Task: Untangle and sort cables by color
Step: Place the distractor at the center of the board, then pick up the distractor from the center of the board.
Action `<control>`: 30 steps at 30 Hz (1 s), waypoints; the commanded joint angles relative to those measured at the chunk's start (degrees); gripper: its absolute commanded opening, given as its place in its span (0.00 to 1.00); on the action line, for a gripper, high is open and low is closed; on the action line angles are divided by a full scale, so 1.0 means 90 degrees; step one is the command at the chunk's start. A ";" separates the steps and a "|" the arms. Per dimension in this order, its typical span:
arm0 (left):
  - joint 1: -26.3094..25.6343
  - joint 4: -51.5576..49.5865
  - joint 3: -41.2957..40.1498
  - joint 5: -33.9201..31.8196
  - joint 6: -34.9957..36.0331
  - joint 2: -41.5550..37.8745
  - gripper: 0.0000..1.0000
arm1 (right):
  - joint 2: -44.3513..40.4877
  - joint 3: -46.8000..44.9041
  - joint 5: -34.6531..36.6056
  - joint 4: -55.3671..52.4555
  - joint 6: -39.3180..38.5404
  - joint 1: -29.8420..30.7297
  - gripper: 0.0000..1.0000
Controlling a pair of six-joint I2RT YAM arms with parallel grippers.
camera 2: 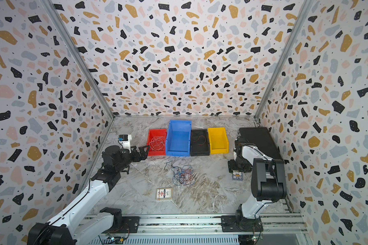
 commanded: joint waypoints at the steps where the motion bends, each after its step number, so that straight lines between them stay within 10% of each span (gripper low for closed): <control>1: -0.0011 0.0235 0.0036 0.0086 0.0027 -0.0037 1.00 | -0.0683 0.0073 0.0122 -0.0114 0.0097 -0.0004 1.00; 11: 0.0075 0.0862 -0.0203 0.0005 -0.0793 0.0206 0.99 | -0.2587 -0.0170 -0.0917 0.0309 0.0086 0.0777 1.00; 18: 0.0140 0.0570 -0.0117 0.0037 -0.0868 0.0192 0.99 | -0.3532 -0.0701 -0.2310 0.1860 -0.0732 0.3721 1.00; 30: 0.0334 0.0344 0.0147 -0.0300 -0.1276 0.0669 0.99 | -0.1793 0.0134 -0.2489 0.1834 -0.2615 0.6170 0.99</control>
